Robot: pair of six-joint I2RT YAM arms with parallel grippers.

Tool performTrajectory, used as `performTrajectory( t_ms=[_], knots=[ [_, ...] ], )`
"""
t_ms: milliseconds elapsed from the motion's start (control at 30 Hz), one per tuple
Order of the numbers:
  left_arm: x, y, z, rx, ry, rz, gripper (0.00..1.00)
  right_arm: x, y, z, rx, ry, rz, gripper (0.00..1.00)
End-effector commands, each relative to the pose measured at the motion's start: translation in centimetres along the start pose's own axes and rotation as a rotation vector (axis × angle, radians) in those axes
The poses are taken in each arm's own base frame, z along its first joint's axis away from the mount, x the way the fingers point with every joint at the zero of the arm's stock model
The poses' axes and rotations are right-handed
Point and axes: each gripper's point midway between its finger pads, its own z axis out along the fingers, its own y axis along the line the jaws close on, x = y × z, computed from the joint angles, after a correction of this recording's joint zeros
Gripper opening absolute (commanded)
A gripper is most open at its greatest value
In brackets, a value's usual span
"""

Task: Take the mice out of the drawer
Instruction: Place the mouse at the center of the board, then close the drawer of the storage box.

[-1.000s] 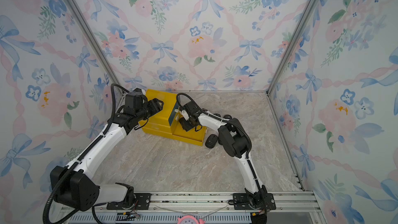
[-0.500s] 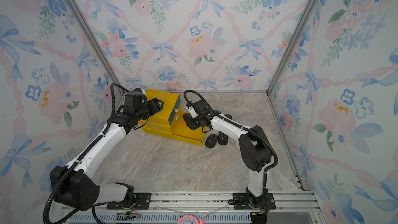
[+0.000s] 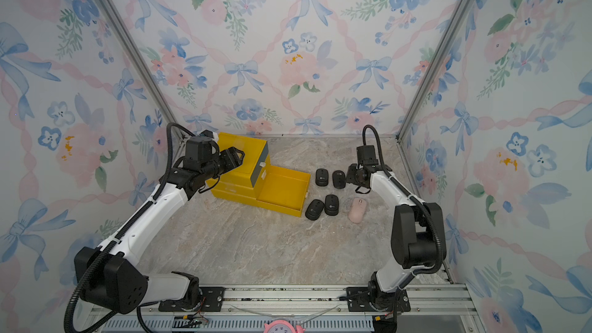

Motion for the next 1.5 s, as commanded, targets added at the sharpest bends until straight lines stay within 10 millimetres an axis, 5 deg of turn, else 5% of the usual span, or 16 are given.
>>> performTrajectory(
  t_ms=[0, 167, 267, 367, 500, 600, 700, 900, 1100, 1467],
  knots=[
    [4.6, 1.8, 1.0, -0.059, 0.185, -0.004, 0.76, 0.1, -1.2, 2.1, 0.053, 0.048, 0.010, 0.52],
    [4.4, 1.7, 1.0, -0.060, 0.181, -0.004, 0.76, 0.7, -2.0, 5.5, 0.072, 0.128, 0.021, 0.52],
    [4.1, 1.4, 0.7, -0.051, 0.170, -0.004, 0.77, 0.7, -2.0, 5.7, 0.078, 0.135, 0.022, 0.61],
    [3.1, 1.0, 0.0, -0.037, 0.143, 0.002, 0.79, -0.4, -1.3, 3.9, 0.061, 0.096, 0.022, 0.79],
    [0.7, 1.2, -1.9, 0.001, 0.088, -0.010, 0.82, -1.3, 1.5, -0.7, 0.006, 0.053, -0.009, 0.83],
    [-1.9, 3.0, -3.7, -0.018, 0.017, -0.019, 0.85, 0.8, 5.1, -3.3, -0.091, 0.056, -0.040, 0.80],
    [-4.0, 5.2, -4.9, -0.055, -0.020, -0.042, 0.87, 4.5, 8.5, -3.6, -0.143, 0.111, -0.096, 0.75],
    [-6.0, 9.2, -5.1, -0.112, -0.047, -0.091, 0.89, 7.6, 10.1, -2.1, -0.107, 0.147, -0.157, 0.68],
    [-4.8, 11.4, -2.7, -0.131, 0.030, -0.124, 0.89, 9.7, 14.6, 0.7, -0.130, 0.208, -0.255, 0.66],
    [-0.6, 7.9, 1.3, -0.021, 0.199, -0.059, 0.85, 9.2, 25.3, 1.4, -0.296, 0.160, -0.318, 0.66]
  ],
)
